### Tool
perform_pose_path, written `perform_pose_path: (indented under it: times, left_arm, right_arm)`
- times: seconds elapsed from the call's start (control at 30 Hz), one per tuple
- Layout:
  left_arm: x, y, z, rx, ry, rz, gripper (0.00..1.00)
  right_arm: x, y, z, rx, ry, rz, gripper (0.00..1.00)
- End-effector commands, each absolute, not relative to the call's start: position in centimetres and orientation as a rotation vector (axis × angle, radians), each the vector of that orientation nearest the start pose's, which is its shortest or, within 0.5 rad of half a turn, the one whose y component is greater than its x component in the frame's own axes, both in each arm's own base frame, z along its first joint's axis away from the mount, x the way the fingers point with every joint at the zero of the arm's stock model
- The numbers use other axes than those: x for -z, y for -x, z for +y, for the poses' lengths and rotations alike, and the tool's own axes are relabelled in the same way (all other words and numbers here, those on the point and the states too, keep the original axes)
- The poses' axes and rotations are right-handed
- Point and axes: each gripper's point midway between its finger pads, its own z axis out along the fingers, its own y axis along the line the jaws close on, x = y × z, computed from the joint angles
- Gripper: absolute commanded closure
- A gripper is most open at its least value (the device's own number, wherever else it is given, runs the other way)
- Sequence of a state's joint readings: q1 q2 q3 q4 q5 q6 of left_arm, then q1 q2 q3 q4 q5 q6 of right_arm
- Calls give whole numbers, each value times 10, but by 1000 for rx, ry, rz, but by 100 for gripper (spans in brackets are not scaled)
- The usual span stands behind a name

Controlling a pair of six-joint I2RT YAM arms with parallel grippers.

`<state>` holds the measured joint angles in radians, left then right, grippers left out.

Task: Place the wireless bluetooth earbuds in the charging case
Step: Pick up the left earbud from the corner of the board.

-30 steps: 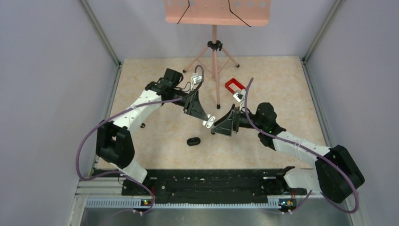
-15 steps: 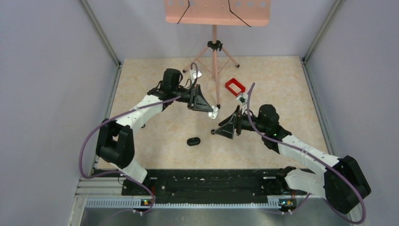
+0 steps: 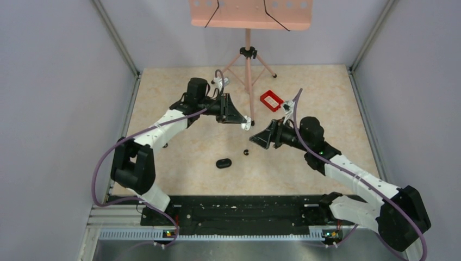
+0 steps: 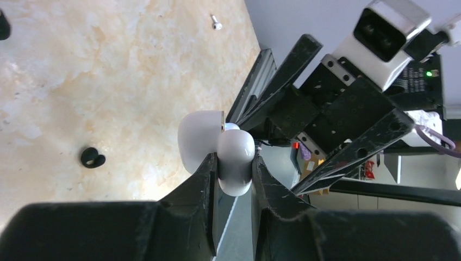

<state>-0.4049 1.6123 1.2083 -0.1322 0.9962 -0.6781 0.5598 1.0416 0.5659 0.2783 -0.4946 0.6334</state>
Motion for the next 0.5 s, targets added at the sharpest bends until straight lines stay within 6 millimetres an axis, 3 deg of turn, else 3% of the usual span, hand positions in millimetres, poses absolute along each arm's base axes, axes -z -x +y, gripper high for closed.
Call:
perform_pose_path:
  times: [0.0,0.17,0.3,0.4,0.47]
  left_arm:
    - [-239,-306,-290,1546,-321,2231,100]
    - [-230,-317,-264,1497,-221,2240,100]
    - [-225,-319,-252,1493,-195,2238,100]
    - [-227,-319,-253,1522,-209,2227,100]
    - [-227,-320,-253,1527,-200,2230,100]
  right_arm:
    - [-245,-264,256,-1176,129,1860,26]
    - [-241,-293,225,-1030,-101,1952,28]
    - [-211,-310,147,-590,-475,2097,38]
    - [-187,-293,88,-190,-650,2194,39]
    - [-172,-283,61,-20,-769,2258,38]
